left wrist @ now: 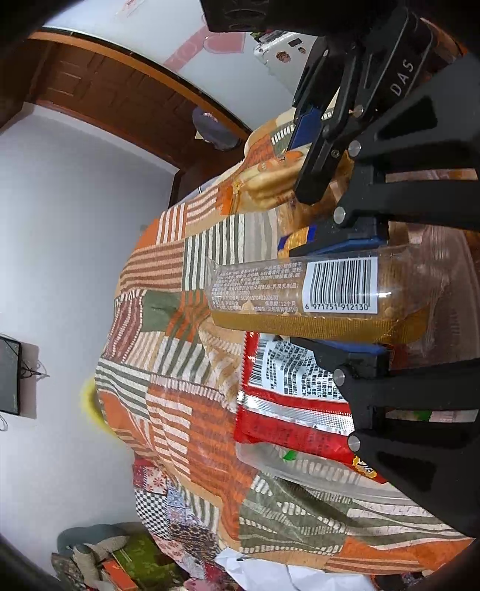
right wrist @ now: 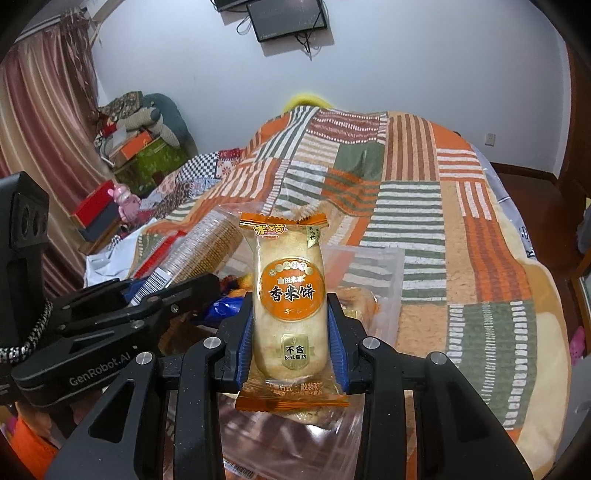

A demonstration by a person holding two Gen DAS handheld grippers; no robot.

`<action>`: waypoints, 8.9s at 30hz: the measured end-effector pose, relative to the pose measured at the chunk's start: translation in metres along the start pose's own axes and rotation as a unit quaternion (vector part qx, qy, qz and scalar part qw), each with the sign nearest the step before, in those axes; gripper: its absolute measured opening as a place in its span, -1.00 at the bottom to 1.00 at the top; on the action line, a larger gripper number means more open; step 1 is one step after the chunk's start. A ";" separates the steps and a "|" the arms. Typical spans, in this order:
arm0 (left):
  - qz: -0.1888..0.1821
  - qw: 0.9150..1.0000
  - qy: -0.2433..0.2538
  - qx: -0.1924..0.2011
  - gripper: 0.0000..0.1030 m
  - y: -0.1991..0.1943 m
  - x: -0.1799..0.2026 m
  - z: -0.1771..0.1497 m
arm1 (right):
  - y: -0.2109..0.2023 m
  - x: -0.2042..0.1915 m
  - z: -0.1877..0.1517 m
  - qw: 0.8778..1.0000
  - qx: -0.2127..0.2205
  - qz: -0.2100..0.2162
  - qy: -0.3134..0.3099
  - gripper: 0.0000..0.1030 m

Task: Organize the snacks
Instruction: 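Lift the bread roll and rice cake and carry both over the clear box, then open both tools to drop bread roll and rice cake into the box, then grasp the yellow fries bag with the left tool while the right grasps the purple-label cake, then carry the fries bag and purple-label cake over the box and lower them, then open both tools to release the fries bag and cake into the box, then grasp the green pea snack bag with the left tool while the right grasps the clear pastry bag, then lower the green bag and pastry bag into the box and open both tools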

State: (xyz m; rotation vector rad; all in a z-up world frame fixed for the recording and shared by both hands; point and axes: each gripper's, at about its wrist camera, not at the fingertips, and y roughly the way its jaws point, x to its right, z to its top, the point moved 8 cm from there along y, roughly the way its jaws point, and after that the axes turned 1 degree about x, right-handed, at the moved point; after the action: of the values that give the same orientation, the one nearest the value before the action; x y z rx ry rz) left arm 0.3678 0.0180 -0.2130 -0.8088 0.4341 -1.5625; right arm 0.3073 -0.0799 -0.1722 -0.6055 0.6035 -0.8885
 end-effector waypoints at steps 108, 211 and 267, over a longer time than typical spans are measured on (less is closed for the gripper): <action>0.005 0.999 0.044 -0.025 -0.15 -0.124 -0.022 -0.130 | -0.088 0.022 -0.107 0.997 -0.031 -0.069 0.000 -0.17; 0.068 0.996 0.018 -0.050 0.64 -0.089 -0.072 -0.093 | -0.049 -0.040 -0.082 0.999 -0.030 -0.008 -0.030 0.50; 0.015 0.999 0.034 0.028 -0.49 -0.131 -0.030 -0.060 | -0.080 -0.057 -0.037 0.997 0.057 0.052 -0.009 -0.22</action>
State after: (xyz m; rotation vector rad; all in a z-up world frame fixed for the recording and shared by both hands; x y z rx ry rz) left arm 0.2330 0.0587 -0.1710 -0.7052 0.4476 -1.5715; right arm 0.2120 -0.0795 -0.1281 -0.4735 0.5595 -0.8128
